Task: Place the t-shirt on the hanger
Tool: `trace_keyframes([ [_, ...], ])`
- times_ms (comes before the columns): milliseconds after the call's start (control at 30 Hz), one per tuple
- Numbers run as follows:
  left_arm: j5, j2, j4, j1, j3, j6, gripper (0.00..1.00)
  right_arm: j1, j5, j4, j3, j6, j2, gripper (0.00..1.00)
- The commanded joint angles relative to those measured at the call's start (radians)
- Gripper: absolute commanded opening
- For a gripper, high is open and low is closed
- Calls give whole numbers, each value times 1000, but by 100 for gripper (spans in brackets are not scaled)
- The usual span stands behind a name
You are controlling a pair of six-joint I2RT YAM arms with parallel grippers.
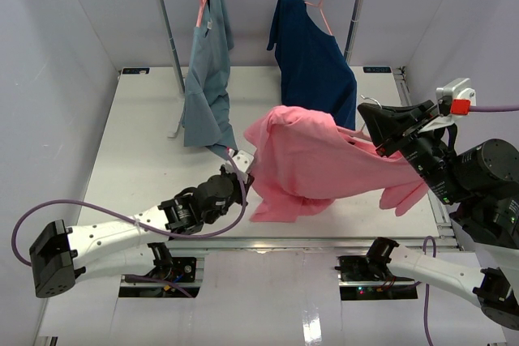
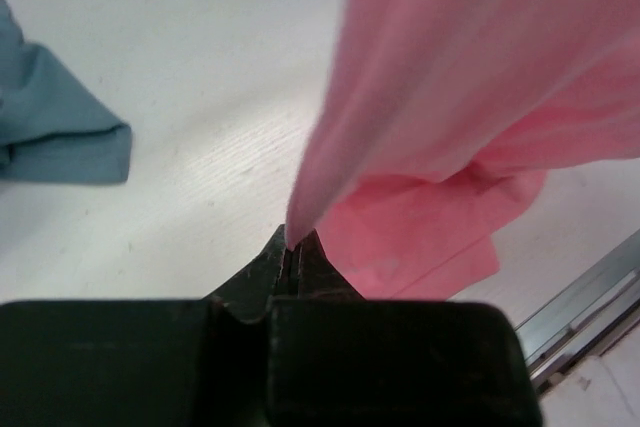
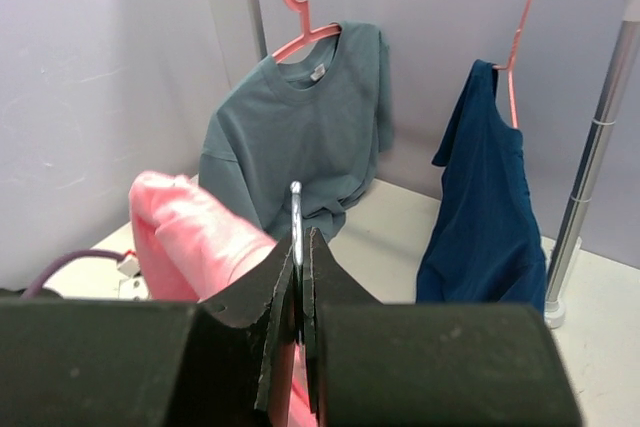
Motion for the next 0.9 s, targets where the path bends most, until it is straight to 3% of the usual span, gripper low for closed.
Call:
trace_keyframes([
  [0,-70,-44,-71,-1,-56,-61,0,3,99,152,57,-56,5,8],
  [267,-111,-50,-126,18,-80,-96,1,2,105,190,34,-55,-24,8],
  [467,-105,-91,-241,20,-3,-91,49,3,75,190,-5,-56,-41,8],
  [567,-57,-157,-288,20,43,-95,62,2,53,183,-21,-65,-45,8],
  [733,185,-266,-260,20,147,-70,58,2,17,166,-59,-48,-35,8],
  [867,283,-252,-215,18,235,-51,58,3,15,178,-93,-38,-30,8],
])
